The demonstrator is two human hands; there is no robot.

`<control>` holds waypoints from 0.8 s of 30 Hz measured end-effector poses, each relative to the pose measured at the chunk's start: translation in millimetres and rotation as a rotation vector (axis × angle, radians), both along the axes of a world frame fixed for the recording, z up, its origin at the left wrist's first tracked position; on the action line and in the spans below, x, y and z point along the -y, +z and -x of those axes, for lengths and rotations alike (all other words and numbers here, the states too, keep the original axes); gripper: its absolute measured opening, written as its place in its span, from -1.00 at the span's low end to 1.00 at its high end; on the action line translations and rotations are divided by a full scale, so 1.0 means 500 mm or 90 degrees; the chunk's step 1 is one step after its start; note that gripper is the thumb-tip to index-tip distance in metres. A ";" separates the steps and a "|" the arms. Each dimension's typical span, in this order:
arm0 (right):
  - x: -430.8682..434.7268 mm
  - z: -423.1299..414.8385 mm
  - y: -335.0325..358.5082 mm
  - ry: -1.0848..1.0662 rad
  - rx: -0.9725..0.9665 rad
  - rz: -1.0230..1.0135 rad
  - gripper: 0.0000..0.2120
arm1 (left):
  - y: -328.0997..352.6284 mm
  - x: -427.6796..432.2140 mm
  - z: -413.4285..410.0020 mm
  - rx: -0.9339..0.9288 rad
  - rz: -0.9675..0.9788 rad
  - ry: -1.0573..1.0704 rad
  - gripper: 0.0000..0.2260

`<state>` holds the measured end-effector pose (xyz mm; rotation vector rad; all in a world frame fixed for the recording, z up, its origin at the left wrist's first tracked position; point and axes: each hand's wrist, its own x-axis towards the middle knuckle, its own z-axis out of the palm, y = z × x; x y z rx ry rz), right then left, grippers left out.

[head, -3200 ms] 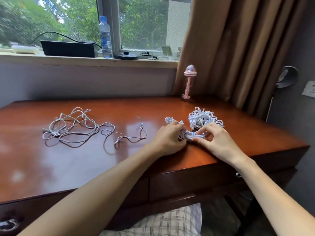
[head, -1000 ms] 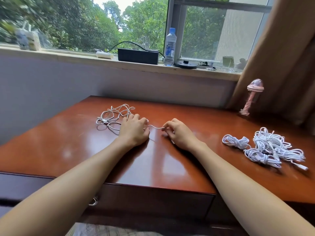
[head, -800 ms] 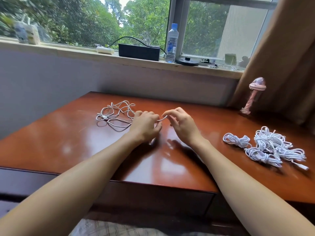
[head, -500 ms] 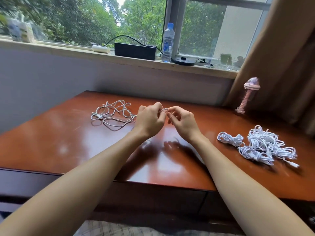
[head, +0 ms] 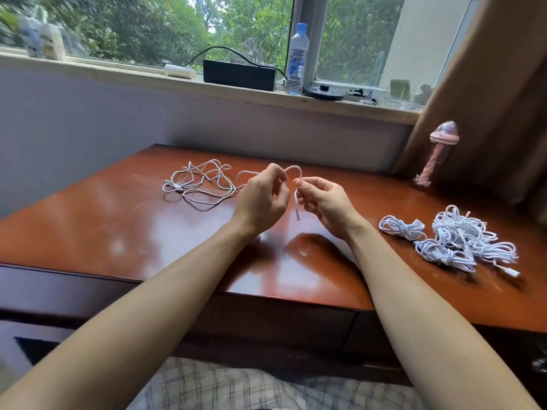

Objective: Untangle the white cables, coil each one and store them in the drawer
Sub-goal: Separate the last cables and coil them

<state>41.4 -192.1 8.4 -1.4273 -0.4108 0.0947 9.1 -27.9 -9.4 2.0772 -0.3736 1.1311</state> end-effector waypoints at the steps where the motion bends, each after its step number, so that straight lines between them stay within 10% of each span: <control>1: 0.000 0.003 0.001 0.007 -0.001 -0.001 -0.93 | 0.000 0.003 0.002 -0.022 0.021 -0.016 -0.92; 18: 0.003 0.009 0.003 -0.087 0.124 0.077 -0.93 | -0.006 0.022 0.009 -0.293 0.112 -0.242 -0.69; 24: 0.002 0.013 0.015 -0.004 0.144 0.024 -0.46 | 0.004 0.023 0.021 -0.351 0.134 -0.352 -0.72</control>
